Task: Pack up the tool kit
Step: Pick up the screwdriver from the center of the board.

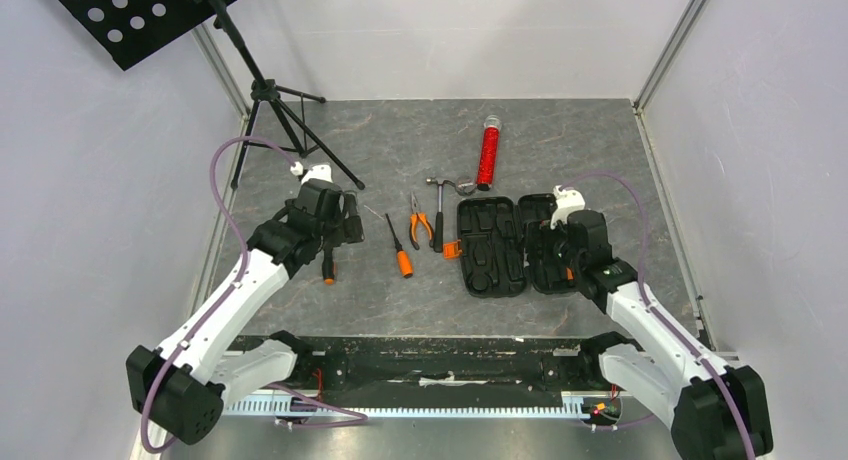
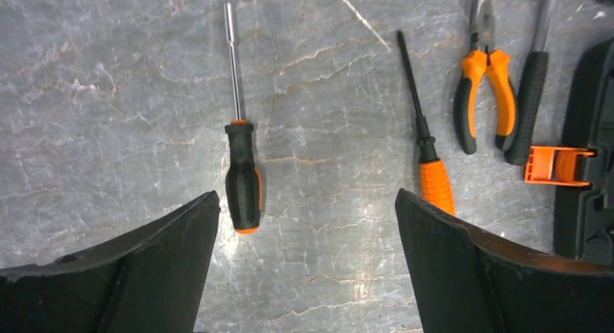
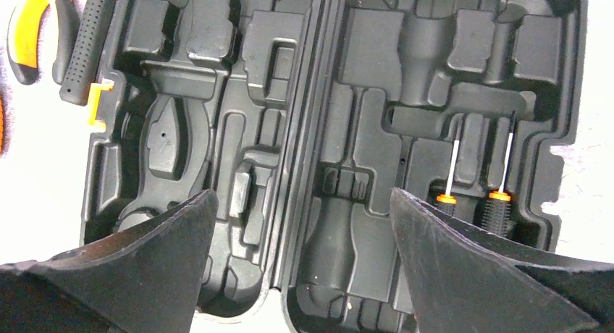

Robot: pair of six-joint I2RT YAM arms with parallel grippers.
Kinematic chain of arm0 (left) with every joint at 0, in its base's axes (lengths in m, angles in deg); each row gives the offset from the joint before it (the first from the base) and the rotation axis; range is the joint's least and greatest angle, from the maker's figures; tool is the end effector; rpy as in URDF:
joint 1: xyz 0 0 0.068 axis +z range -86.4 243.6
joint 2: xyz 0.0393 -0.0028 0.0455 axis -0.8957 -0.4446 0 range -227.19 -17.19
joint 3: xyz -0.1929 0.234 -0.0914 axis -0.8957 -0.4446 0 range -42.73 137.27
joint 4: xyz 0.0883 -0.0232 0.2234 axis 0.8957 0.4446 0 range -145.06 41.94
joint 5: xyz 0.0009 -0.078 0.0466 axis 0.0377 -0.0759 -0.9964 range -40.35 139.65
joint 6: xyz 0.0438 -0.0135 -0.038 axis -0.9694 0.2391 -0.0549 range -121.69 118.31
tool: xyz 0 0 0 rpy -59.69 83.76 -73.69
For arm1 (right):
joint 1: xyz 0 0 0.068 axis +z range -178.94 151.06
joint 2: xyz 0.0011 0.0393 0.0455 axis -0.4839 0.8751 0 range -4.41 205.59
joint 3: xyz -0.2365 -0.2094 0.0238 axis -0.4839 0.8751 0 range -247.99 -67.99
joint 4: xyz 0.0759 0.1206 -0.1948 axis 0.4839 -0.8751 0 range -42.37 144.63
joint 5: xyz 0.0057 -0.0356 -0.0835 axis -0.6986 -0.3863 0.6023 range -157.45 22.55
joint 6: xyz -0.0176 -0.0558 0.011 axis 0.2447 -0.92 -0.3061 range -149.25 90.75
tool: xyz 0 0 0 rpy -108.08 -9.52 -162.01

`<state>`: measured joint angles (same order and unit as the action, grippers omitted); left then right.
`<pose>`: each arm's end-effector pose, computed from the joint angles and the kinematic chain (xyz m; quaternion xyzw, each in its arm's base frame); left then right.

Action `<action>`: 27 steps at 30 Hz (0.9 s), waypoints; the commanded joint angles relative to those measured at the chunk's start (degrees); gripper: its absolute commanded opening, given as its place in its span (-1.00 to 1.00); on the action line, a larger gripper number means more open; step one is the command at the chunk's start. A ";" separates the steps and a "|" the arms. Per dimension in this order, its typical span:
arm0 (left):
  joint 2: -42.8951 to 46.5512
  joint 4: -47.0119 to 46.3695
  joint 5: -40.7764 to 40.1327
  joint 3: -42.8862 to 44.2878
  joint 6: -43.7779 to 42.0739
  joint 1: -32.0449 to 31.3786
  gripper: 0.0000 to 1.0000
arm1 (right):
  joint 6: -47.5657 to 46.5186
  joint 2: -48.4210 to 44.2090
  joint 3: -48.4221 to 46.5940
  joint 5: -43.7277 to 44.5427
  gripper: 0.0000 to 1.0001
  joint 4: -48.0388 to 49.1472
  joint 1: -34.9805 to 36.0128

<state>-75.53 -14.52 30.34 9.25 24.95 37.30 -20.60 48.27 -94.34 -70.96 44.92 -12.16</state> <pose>0.1543 -0.0601 0.3275 -0.0643 0.9167 -0.0218 0.3937 0.1472 0.0471 0.2450 -0.0771 0.8875 0.1264 0.4363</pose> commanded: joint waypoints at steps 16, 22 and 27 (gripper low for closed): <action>-12.68 1.73 -4.70 -0.98 6.69 0.77 0.93 | -1.73 -4.98 3.36 3.11 0.85 5.15 1.58; -15.12 0.28 -3.72 -2.45 6.94 2.34 0.93 | -1.92 -5.47 3.22 3.16 0.85 4.37 1.74; -16.20 -0.54 -2.25 -2.81 7.60 3.20 0.93 | -2.01 -6.07 3.22 3.16 0.84 3.83 1.72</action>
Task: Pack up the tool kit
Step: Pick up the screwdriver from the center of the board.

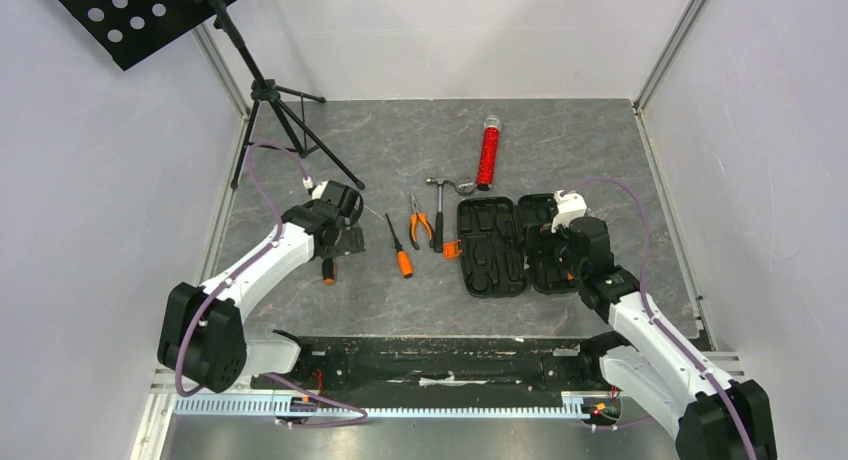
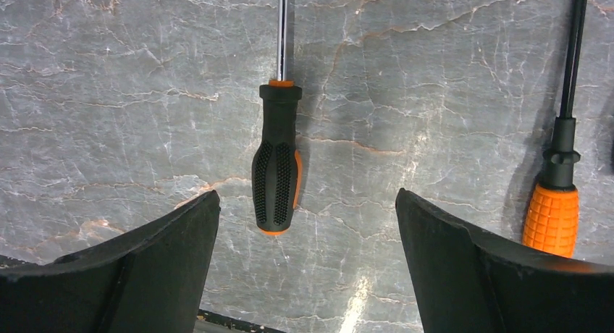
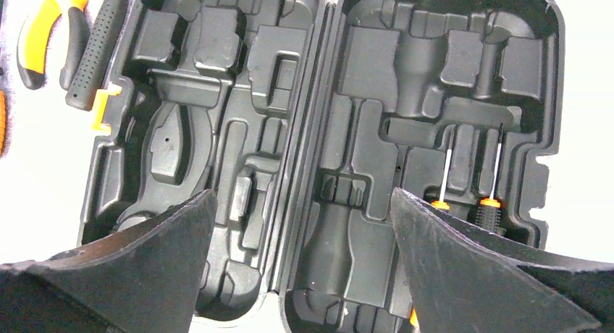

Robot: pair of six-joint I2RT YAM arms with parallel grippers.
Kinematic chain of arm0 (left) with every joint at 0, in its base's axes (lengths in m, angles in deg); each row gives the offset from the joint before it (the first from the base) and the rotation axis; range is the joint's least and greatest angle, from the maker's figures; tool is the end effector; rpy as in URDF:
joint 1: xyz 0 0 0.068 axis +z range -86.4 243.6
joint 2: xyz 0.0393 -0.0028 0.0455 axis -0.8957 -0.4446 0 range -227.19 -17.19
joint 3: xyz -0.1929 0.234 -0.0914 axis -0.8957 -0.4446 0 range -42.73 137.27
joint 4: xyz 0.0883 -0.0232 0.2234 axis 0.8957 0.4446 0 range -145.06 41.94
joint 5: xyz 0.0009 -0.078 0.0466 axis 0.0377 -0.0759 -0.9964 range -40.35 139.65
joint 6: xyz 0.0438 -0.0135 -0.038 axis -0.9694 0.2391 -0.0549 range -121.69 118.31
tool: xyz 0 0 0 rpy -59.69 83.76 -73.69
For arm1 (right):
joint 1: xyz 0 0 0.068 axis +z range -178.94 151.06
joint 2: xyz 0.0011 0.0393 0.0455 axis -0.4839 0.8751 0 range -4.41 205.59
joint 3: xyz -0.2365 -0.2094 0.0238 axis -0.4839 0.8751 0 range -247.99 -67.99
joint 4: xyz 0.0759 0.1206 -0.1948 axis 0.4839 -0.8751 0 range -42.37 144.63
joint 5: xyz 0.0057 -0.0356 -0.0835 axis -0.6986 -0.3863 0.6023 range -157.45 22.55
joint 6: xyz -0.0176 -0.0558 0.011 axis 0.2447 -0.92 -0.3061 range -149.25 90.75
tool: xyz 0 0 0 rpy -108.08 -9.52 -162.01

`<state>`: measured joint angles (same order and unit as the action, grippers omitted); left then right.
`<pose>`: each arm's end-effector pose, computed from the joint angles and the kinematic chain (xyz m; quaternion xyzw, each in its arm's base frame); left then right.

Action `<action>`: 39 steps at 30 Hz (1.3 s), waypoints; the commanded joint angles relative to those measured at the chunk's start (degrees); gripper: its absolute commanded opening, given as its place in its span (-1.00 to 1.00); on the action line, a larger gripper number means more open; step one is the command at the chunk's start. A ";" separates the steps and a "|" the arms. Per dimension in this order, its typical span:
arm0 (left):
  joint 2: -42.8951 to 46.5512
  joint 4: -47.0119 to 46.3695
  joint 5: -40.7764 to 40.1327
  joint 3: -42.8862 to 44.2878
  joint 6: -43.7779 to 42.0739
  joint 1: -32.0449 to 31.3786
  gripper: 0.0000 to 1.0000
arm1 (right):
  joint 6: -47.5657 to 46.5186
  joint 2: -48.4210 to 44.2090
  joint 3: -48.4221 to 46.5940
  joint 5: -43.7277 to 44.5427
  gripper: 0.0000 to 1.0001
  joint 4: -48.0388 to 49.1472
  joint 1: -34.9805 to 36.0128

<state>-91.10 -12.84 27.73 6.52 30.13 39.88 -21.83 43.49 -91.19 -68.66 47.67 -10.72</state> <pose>0.1963 -0.0684 0.2666 -0.1059 0.9568 0.0731 0.2608 0.1336 0.0449 0.2424 -0.0874 0.8688 0.1171 0.4732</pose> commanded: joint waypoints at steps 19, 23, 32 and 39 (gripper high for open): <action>2.85 -5.02 9.95 -1.29 4.93 0.66 0.91 | -0.89 -4.31 0.88 0.51 0.79 1.07 0.57; 2.81 -8.00 15.95 -1.35 7.86 0.02 0.86 | -0.66 -4.43 1.05 0.10 0.76 1.33 0.56; -5.09 -10.05 14.79 2.07 13.47 -8.47 0.78 | -0.57 -4.53 1.40 -0.02 0.75 1.42 0.59; -12.59 -8.12 10.02 6.30 15.21 -14.47 0.62 | -0.60 -4.59 1.75 -0.02 0.75 1.42 0.55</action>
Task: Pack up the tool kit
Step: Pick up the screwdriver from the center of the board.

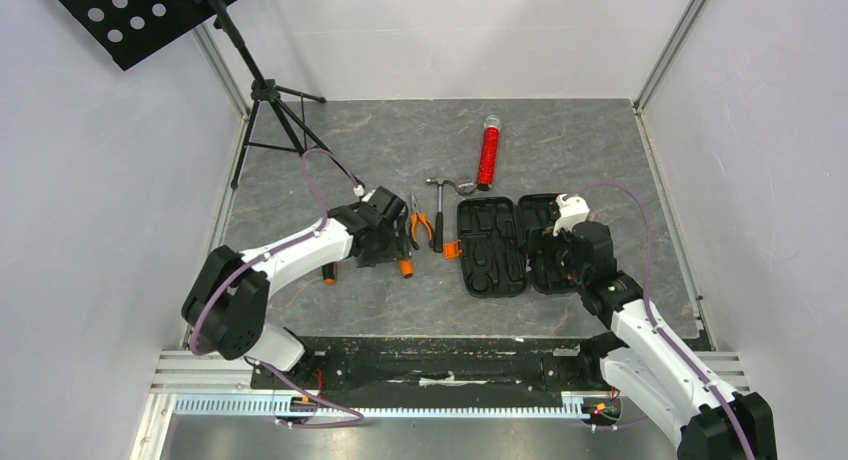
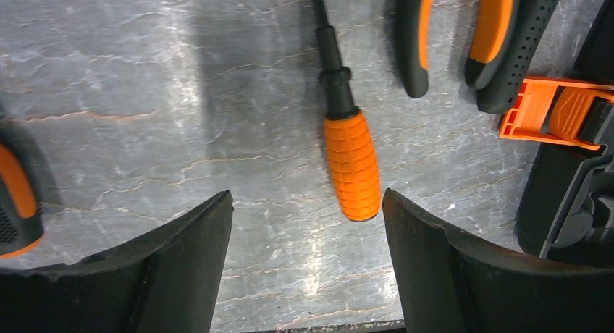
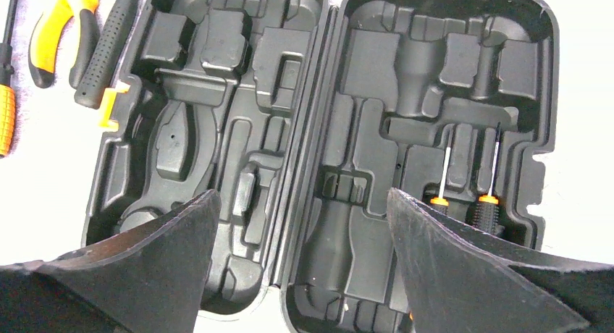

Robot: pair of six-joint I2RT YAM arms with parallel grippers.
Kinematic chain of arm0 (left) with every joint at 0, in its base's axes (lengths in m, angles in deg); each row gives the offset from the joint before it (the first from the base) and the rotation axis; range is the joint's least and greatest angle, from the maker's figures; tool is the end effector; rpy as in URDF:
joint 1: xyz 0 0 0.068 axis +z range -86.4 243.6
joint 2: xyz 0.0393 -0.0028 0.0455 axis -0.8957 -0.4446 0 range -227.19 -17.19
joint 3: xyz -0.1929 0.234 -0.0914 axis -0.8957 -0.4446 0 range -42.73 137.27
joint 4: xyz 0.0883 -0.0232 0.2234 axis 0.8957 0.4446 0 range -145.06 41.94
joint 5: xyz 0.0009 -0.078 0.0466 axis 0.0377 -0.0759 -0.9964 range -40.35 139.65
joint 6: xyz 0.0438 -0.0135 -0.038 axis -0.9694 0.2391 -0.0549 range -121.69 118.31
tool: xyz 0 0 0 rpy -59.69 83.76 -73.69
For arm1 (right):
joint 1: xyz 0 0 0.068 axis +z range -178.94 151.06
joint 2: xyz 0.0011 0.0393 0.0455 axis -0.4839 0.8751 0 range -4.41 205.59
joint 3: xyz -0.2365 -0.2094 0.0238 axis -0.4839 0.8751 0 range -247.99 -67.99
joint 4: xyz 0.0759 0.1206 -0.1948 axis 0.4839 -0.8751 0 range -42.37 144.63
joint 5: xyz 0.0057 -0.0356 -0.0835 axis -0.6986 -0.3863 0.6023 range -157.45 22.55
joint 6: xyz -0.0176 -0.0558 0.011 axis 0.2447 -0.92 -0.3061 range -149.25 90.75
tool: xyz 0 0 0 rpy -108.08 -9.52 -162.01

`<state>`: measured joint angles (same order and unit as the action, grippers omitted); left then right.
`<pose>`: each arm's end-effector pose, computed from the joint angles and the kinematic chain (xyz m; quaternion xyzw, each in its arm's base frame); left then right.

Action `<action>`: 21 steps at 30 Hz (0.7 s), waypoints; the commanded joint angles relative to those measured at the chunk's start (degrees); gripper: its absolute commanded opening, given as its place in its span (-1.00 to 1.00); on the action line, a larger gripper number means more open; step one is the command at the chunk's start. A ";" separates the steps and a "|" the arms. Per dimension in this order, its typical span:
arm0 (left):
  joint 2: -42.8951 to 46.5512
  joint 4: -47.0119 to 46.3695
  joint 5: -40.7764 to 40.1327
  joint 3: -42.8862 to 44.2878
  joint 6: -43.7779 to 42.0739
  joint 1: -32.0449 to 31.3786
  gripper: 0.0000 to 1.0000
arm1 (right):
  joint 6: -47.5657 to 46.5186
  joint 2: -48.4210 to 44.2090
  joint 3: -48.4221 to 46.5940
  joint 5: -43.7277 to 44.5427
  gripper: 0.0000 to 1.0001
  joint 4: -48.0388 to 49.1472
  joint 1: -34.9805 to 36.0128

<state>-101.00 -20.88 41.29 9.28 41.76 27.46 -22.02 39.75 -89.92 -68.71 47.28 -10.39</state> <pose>0.2103 -0.1456 0.2472 -0.0773 0.9726 -0.0781 0.2050 0.1230 0.0423 0.2419 -0.0908 0.8594 0.1215 0.4883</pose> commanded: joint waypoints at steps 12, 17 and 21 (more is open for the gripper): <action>-10.56 -2.27 -6.87 4.53 4.91 -5.22 0.15 | -0.31 -0.67 0.93 -0.15 0.75 2.08 0.26; -9.49 -4.25 -6.15 3.00 4.99 -5.18 -0.32 | -0.27 -0.87 0.74 -0.58 0.74 1.91 0.25; -7.08 -4.55 -5.99 1.69 4.94 -5.17 -0.78 | -0.19 -0.64 0.42 -1.34 0.74 1.91 0.31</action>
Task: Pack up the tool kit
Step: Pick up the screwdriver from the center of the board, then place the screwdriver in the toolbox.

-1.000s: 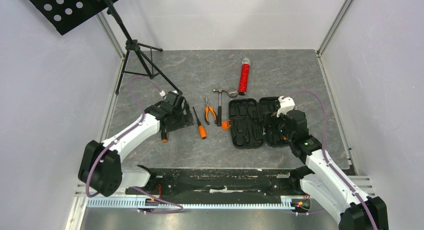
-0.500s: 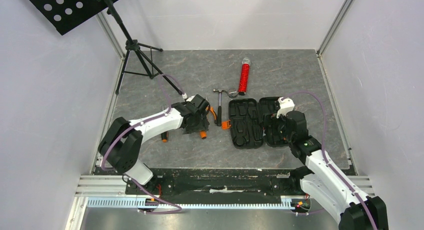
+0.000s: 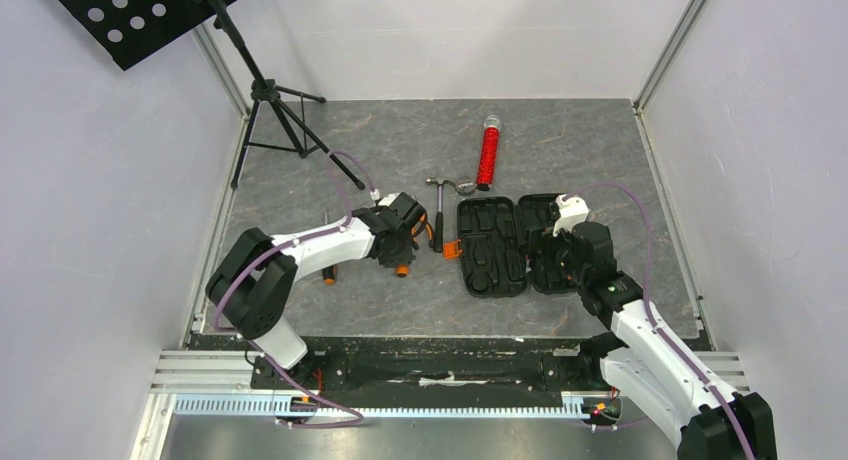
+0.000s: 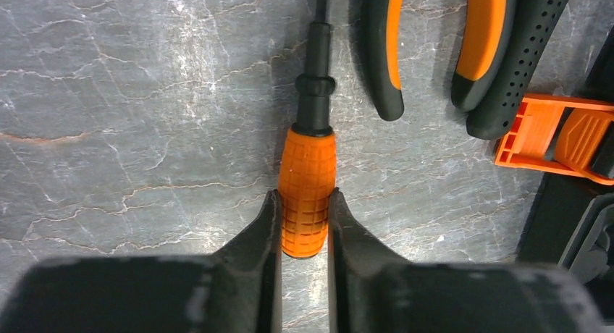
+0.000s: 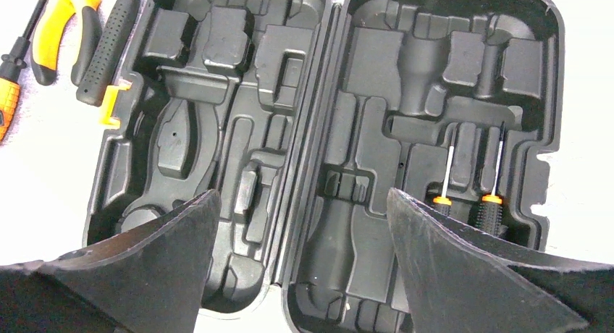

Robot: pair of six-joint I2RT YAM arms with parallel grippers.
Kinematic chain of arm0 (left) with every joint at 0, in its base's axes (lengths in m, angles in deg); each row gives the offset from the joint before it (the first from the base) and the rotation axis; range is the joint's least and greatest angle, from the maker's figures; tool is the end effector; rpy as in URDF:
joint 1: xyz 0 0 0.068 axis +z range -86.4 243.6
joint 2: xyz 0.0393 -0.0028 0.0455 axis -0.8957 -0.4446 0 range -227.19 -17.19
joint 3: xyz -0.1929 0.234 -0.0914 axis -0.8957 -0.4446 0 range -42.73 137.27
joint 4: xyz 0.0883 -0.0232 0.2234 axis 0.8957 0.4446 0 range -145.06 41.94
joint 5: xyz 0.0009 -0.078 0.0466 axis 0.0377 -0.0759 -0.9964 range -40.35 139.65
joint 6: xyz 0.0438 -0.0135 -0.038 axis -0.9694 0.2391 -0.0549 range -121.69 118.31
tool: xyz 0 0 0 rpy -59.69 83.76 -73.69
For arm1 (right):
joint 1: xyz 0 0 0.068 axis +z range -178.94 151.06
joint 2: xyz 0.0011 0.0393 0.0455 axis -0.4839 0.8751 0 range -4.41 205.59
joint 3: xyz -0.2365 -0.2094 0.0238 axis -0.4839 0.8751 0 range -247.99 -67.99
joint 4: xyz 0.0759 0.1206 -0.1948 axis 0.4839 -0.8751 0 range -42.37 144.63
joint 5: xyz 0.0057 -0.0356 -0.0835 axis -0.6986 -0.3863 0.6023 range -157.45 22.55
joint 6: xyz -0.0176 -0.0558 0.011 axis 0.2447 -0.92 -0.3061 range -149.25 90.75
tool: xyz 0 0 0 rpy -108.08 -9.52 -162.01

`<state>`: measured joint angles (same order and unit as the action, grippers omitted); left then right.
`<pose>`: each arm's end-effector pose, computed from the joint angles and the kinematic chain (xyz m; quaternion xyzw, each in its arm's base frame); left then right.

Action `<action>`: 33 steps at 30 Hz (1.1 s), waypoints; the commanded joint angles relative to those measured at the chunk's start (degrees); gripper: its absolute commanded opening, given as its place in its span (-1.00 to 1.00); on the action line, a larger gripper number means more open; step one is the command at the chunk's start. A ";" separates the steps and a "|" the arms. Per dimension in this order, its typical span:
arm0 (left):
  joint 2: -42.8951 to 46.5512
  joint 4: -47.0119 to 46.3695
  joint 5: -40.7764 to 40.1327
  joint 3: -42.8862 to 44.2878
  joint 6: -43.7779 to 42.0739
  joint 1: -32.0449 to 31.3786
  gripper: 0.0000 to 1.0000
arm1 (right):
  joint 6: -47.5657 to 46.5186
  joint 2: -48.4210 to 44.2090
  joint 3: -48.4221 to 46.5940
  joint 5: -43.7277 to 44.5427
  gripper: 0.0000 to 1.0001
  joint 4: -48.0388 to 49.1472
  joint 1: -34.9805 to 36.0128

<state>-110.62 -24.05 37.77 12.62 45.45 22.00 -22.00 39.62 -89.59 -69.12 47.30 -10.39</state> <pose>0.2251 -0.1877 0.2226 -0.0660 0.9761 -0.0535 0.2001 0.1222 0.0423 0.2403 -0.0925 0.8600 0.1243 0.4863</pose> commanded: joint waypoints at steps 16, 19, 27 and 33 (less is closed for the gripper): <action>28.13 -17.34 7.56 -12.90 1.40 0.21 -0.95 | 9.39 0.42 -0.21 -14.79 0.60 11.11 0.60; 30.13 -22.58 11.04 -13.82 1.66 -0.39 -0.95 | 14.01 0.64 0.30 -18.29 0.54 15.89 1.20; 30.42 -39.43 17.07 -16.28 3.96 -4.58 -0.96 | 28.39 3.35 2.24 -23.86 0.41 32.89 4.28; 29.37 -44.42 17.56 -15.69 4.37 -7.01 -0.95 | 35.15 7.87 1.77 -25.32 0.36 42.61 8.54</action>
<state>-80.85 -59.18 53.55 -3.77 46.91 16.12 6.74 45.08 -87.43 -92.09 78.77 -4.64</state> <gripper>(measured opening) 0.263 0.688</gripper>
